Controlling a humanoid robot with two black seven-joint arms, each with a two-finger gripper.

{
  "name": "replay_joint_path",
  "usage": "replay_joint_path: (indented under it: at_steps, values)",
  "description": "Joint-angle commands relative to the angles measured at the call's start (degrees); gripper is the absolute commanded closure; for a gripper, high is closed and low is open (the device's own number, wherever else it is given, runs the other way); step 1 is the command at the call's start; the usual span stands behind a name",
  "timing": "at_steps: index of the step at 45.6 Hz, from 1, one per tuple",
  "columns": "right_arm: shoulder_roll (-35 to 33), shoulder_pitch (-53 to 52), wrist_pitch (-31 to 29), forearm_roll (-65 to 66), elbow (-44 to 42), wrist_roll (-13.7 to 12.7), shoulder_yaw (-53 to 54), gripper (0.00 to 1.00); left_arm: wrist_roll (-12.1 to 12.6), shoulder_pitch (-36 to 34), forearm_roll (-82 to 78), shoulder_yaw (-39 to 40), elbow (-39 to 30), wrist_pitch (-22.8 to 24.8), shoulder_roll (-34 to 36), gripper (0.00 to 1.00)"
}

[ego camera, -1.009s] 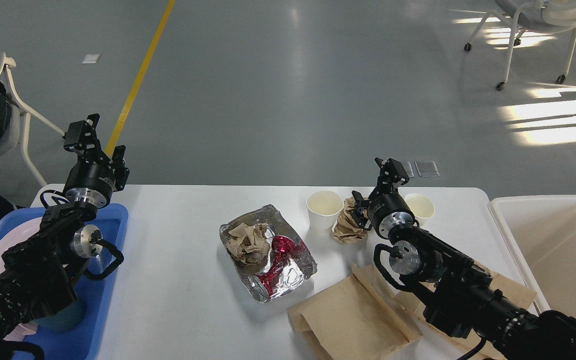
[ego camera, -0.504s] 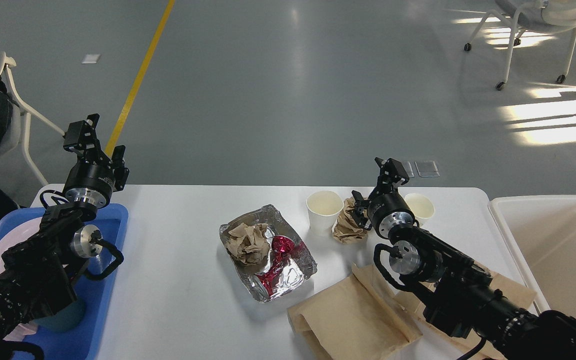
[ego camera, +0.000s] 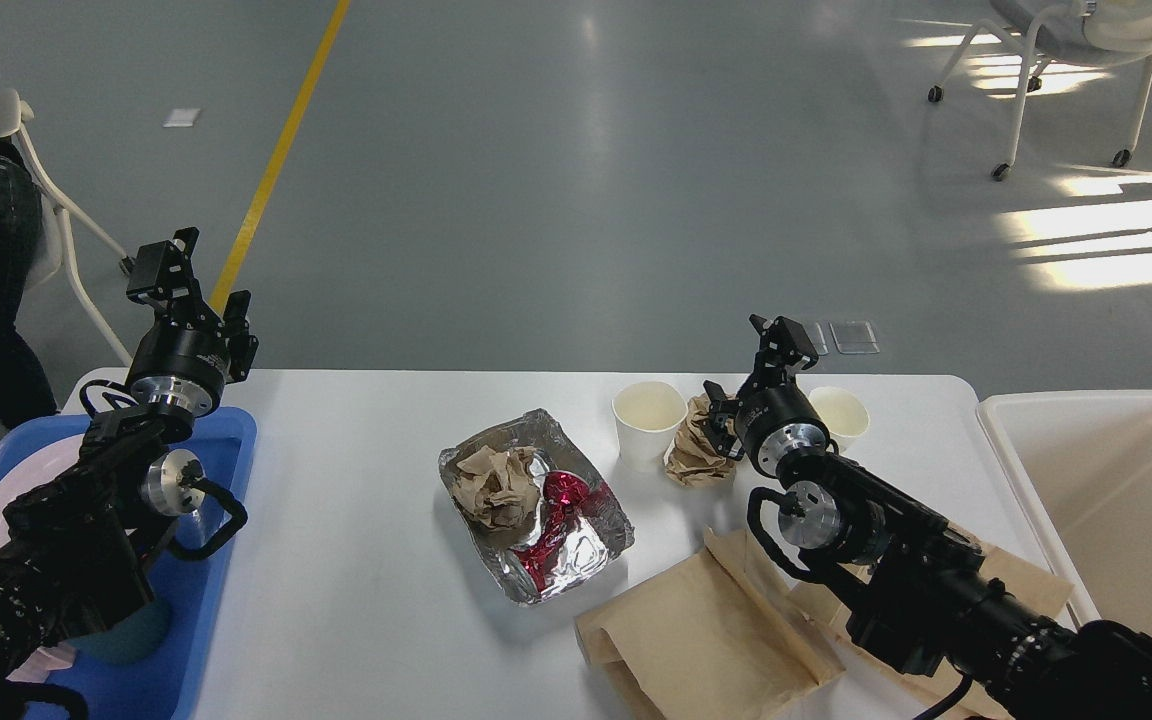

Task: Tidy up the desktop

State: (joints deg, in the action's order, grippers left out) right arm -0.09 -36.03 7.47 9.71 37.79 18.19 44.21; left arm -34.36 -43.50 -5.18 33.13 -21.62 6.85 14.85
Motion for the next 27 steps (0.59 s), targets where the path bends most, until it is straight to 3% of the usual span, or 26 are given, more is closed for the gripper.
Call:
replay_joint_path:
  at_steps: [1,27]
  values:
    - [0.0,0.1,0.0,0.0,0.0,0.0,0.0,0.0,0.0,0.0,0.0,0.0,0.0,0.0,0.0,0.03]
    - [-0.1,0.0,-1.1,-0.1,1.1,-0.3,-0.3,0.0,0.0,0.0,0.0,0.0,0.0,0.0,0.0,0.03]
